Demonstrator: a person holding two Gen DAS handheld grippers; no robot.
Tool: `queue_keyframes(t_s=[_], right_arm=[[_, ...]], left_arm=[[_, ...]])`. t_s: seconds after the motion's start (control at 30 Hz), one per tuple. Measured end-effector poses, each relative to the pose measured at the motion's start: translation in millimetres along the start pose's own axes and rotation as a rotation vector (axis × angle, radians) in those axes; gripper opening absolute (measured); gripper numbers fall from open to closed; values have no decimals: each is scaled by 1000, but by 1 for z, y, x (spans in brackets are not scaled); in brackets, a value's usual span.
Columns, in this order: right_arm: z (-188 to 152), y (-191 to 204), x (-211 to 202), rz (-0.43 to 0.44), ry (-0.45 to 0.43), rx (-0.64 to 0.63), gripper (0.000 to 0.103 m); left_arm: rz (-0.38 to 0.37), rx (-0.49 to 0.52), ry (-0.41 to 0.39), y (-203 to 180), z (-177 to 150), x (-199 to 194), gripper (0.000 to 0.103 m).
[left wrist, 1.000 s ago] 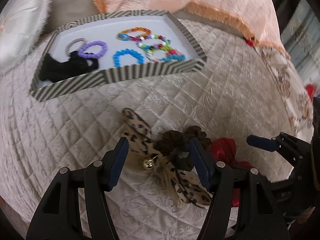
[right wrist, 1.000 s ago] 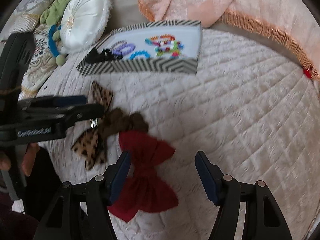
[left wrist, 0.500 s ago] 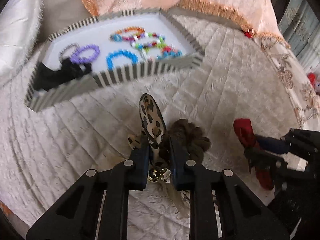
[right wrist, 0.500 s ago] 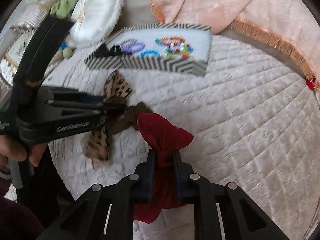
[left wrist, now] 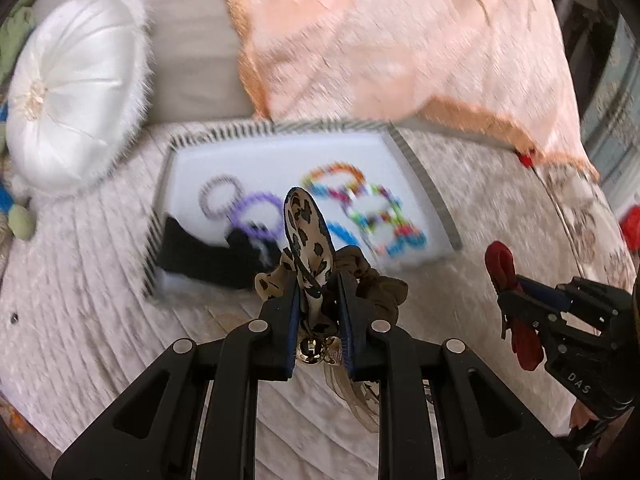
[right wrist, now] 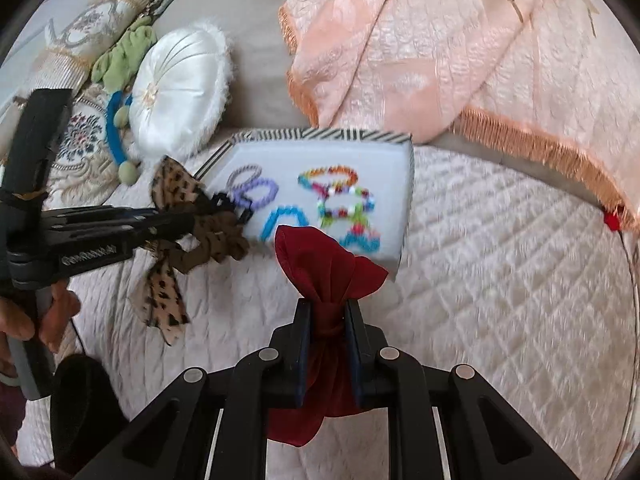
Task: Organize jewelry
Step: 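Lower the leopard bow into the tray with the left tool while the right lowers the red bow in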
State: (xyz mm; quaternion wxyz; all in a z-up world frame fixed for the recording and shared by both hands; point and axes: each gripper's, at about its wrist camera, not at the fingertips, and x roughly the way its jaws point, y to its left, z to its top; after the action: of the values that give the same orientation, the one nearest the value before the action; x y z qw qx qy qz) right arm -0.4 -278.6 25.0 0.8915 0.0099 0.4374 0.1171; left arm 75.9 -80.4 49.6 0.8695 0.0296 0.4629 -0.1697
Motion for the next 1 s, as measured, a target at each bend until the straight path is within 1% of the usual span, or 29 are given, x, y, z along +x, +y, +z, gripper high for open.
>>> queue_keyframes(t_s=[0.2,0.37,0.5,0.73,1.0], right_arm=[[38,-8,27,-32,-7,10,15],[67,-14,57,-55,5,5,15],[84,-19,80,-76,22,0,15],[102,-25,111,-86,43,-2,15],[113,-25,127,-101,43,-14,15]], left_arm=[[52,-31,-28,21,32,17,16],[96,-39,-26,34,55,42,16],[114,-48,-23,41,67,60,16],[132,-64,-7,50,81,88,16],[132,-90,-6,55,93,105,16]])
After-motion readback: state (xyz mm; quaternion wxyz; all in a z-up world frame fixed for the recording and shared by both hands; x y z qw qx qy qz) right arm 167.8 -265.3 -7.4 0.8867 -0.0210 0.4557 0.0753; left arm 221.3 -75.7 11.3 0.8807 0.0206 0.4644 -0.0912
